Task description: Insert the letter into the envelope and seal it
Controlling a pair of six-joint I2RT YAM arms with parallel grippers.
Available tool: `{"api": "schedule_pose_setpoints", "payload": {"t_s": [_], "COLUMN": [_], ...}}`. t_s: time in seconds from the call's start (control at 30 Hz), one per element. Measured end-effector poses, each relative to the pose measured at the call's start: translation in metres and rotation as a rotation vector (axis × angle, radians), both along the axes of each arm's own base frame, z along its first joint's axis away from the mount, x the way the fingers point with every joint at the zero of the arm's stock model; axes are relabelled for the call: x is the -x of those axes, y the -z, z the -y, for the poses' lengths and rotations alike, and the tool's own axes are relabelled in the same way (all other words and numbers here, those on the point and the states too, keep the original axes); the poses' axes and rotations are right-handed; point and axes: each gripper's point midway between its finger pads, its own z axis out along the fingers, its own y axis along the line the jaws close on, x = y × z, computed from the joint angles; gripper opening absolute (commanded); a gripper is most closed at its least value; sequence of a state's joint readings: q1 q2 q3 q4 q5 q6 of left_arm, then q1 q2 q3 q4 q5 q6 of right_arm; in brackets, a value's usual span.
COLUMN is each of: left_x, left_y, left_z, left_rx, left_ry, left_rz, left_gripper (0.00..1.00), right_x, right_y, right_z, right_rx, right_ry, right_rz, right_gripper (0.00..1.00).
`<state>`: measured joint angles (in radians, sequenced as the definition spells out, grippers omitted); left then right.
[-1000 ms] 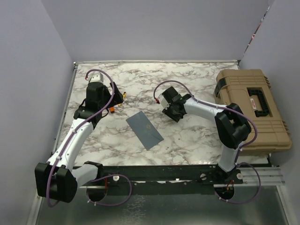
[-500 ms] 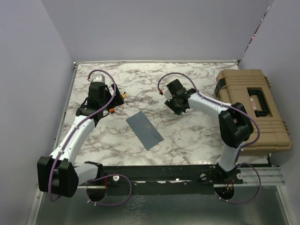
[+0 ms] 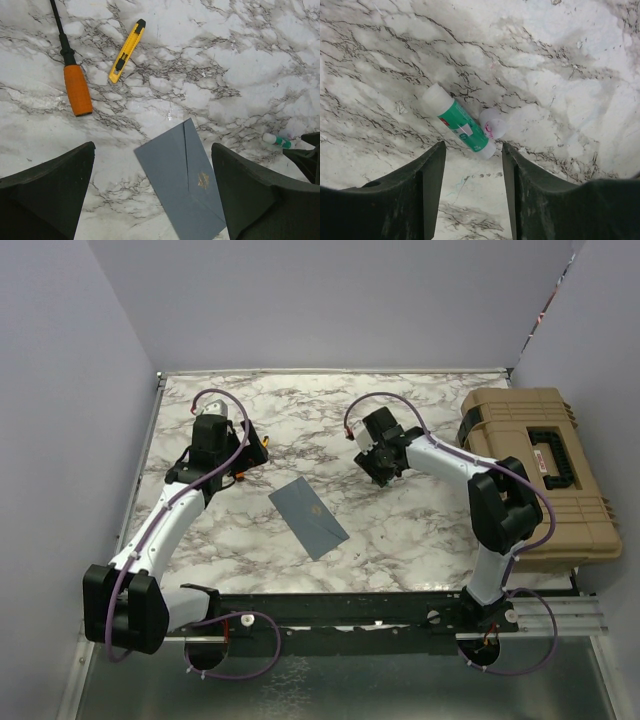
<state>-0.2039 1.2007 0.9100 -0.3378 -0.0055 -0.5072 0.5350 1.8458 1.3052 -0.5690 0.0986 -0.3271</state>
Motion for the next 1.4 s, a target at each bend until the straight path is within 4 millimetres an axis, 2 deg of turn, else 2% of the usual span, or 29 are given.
{"api": "schedule_pose_setpoints", "payload": {"t_s": [0.3, 0.5, 0.63, 0.87, 1.1, 1.27, 1.4], "left_x": [0.0, 0.0, 0.0, 0.0, -0.001, -0.001, -0.001], "left_y": [0.007, 0.009, 0.009, 0.008, 0.008, 0.008, 0.008], "left_z": [0.006, 0.007, 0.007, 0.007, 0.007, 0.007, 0.006], "left_rx": [0.018, 0.022, 0.022, 0.023, 0.022, 0.021, 0.021], "left_ry": [0.022, 0.026, 0.026, 0.026, 0.026, 0.027, 0.024], "left_rz": [-0.027, -0.032, -0.031, -0.029, -0.027, -0.027, -0.026], "left_gripper": [0.99, 0.99, 0.99, 0.99, 0.99, 0.99, 0.99], "right_x": [-0.003, -0.006, -0.004, 0.008, 0.015, 0.025, 0.029], "right_y": [0.002, 0.006, 0.011, 0.017, 0.022, 0.031, 0.034], "right_z": [0.012, 0.022, 0.021, 0.005, 0.0, 0.002, 0.002], "right_rx": [-0.037, -0.116, -0.167, -0.244, -0.264, -0.246, -0.218], "right_ry": [0.102, 0.198, 0.226, 0.185, 0.162, 0.162, 0.155], "right_rz": [-0.021, -0.066, -0.109, -0.191, -0.233, -0.256, -0.251], "right_gripper": [0.6, 0.6, 0.59, 0.57, 0.46, 0.42, 0.33]}}
